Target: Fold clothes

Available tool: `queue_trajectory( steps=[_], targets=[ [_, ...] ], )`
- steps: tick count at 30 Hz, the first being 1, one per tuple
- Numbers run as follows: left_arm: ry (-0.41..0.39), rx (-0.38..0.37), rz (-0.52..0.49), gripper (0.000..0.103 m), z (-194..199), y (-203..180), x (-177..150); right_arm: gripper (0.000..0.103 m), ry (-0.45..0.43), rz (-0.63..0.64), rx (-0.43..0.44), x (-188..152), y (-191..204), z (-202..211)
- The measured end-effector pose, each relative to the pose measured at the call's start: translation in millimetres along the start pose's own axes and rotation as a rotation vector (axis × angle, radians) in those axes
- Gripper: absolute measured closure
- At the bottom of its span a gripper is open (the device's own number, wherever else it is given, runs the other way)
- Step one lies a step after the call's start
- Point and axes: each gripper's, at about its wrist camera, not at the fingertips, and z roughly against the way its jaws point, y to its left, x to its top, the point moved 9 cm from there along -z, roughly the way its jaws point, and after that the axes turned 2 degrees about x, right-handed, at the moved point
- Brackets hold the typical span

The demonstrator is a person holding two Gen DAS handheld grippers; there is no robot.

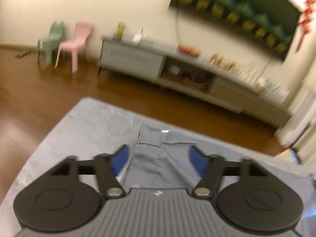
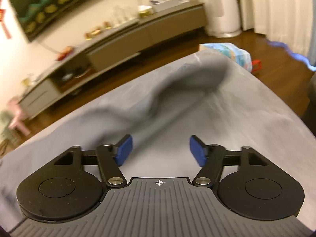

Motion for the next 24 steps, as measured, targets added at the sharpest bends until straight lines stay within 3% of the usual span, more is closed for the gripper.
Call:
queue_trajectory(
  steps=[1, 4, 7, 11, 14, 16, 18, 19, 20, 21, 22, 24],
  targets=[
    [-0.02, -0.015, -0.009, 0.011, 14, 0, -6, 0.024, 0.001, 0.021, -0.005, -11, -8, 21],
    [-0.008, -0.019, -0.063, 0.008, 40, 5, -44, 0.019, 0.046, 0.104, -0.033, -50, -29, 69],
    [0.047, -0.02, -0.075, 0.007, 38, 3, -75, 0.019, 0.104, 0.171, -0.077, -86, -46, 93],
    [0.056, -0.023, 0.0, 0.006, 34, 7, -99, 0.016, 0.061, 0.137, -0.193, -105, -90, 121],
    [0.064, 0.004, -0.005, 0.004, 30, 7, -105, 0.016, 0.125, 0.082, -0.165, -124, -111, 123],
    [0.065, 0.038, -0.014, 0.004, 25, 5, -109, 0.018, 0.181, 0.087, -0.129, -139, -114, 118],
    [0.081, 0.035, -0.03, 0.004, 19, -4, -115, 0.033, 0.19, 0.131, -0.11, -153, -109, 116],
    [0.091, 0.027, -0.046, 0.008, 16, -11, -120, 0.042, 0.174, 0.179, -0.109, -156, -102, 118],
    [0.101, 0.021, -0.066, 0.017, 13, -17, -125, 0.087, 0.167, 0.202, -0.098, -159, -95, 119],
    [0.114, 0.029, -0.095, 0.057, 11, -22, -130, 0.103, 0.16, 0.191, -0.071, -158, -88, 120],
    [0.137, 0.044, -0.115, 0.102, 7, -24, -135, 0.103, 0.147, 0.168, -0.037, -154, -81, 121],
    [0.121, 0.076, -0.121, 0.103, 7, -21, -134, 0.103, 0.065, 0.112, 0.038, -134, -68, 135]
  ],
)
